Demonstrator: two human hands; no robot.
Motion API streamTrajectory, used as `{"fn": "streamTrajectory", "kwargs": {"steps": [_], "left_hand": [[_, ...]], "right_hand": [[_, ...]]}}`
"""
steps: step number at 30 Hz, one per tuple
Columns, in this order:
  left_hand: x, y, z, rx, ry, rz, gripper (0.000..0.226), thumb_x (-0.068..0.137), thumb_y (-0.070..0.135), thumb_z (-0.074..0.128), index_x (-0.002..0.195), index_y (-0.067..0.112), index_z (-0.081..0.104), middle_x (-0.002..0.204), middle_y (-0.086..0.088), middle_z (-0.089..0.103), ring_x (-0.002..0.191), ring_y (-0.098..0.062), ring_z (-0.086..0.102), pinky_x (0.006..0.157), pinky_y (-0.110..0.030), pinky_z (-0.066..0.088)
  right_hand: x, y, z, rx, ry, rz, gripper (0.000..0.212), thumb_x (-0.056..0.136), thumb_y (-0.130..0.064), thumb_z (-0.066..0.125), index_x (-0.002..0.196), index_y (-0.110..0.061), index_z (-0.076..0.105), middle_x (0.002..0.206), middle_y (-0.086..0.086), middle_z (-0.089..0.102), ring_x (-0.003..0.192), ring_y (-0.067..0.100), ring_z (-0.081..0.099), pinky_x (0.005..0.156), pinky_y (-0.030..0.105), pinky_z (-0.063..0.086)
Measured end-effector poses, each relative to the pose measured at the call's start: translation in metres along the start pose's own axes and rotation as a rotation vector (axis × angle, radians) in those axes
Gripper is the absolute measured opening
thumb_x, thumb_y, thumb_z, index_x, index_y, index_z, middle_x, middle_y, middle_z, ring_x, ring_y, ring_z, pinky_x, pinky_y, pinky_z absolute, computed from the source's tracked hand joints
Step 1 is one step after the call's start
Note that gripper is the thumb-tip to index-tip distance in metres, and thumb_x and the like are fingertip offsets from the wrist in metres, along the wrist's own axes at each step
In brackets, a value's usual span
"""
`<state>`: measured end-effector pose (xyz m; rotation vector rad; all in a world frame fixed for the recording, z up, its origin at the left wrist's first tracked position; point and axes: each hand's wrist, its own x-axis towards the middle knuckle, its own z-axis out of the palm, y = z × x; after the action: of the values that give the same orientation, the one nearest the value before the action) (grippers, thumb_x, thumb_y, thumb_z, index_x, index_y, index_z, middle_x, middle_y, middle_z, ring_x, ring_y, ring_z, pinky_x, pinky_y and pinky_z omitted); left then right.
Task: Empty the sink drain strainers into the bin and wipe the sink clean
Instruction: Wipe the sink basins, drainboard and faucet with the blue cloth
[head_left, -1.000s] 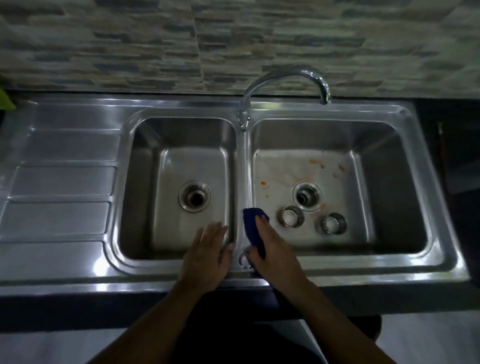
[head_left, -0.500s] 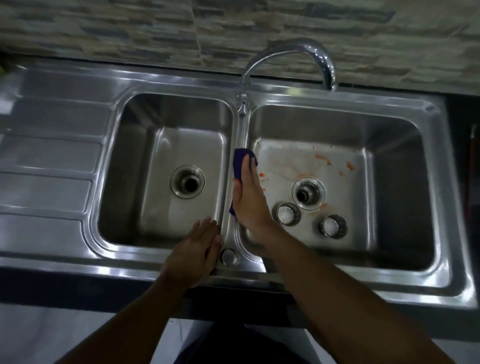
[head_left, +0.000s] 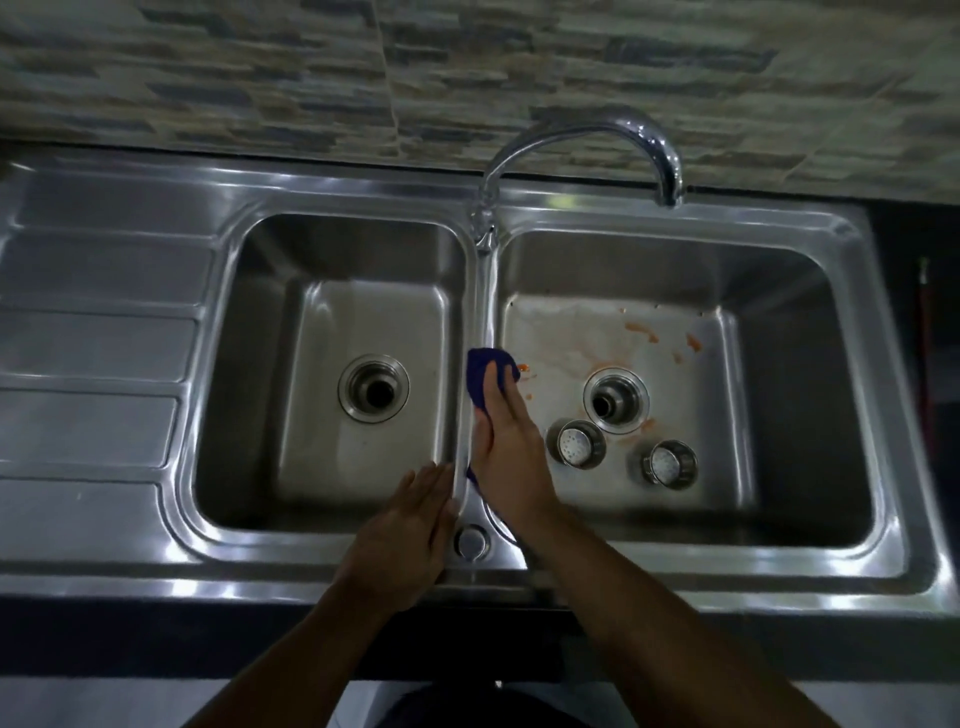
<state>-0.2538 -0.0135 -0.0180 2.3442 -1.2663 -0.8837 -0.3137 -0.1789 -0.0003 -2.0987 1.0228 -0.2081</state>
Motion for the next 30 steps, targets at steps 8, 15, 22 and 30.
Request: {"fn": "streamTrajectory", "kwargs": {"steps": [8,15,22,30], "left_hand": [[0.063,0.015,-0.040,-0.226,0.113,-0.143,0.056,0.107,0.041,0.026,0.160,0.026,0.016,0.168,0.006,0.016,0.153,-0.006,0.008,0.123,-0.029,0.012],[0.153,0.064,-0.049,-0.290,0.321,-0.056,0.060,0.107,0.039,0.021,0.161,0.019,0.005,0.170,0.003,0.001,0.155,-0.007,-0.004,0.125,-0.026,-0.001],[0.176,0.074,-0.026,0.203,0.348,0.087,0.066,0.102,0.014,0.045,0.159,0.007,0.014,0.168,-0.013,0.007,0.157,-0.026,-0.001,0.129,-0.046,0.002],[0.175,0.081,-0.027,0.256,0.386,0.118,0.061,0.096,0.007,0.044,0.155,-0.001,0.028,0.164,-0.021,0.021,0.155,-0.033,0.015,0.126,-0.052,0.017]], "right_hand": [[0.133,-0.007,-0.020,-0.010,-0.010,-0.072,0.061,0.103,-0.004,0.042,0.158,-0.021,0.024,0.169,0.009,0.003,0.139,0.032,0.044,0.091,0.020,0.039],[0.158,0.018,-0.043,-0.388,-0.005,-0.297,0.091,0.079,0.022,0.054,0.158,-0.015,0.025,0.168,0.009,-0.007,0.154,0.036,-0.008,0.115,0.051,0.039],[0.206,0.033,-0.083,-0.800,-0.017,-0.581,0.065,0.094,0.003,0.038,0.157,-0.009,0.026,0.168,0.011,0.002,0.154,0.041,0.000,0.124,0.051,0.005],[0.206,0.080,-0.130,-0.842,0.111,-0.458,0.075,0.080,0.003,0.043,0.154,-0.010,0.033,0.164,0.016,0.022,0.147,0.046,0.027,0.112,0.056,0.037]]}}
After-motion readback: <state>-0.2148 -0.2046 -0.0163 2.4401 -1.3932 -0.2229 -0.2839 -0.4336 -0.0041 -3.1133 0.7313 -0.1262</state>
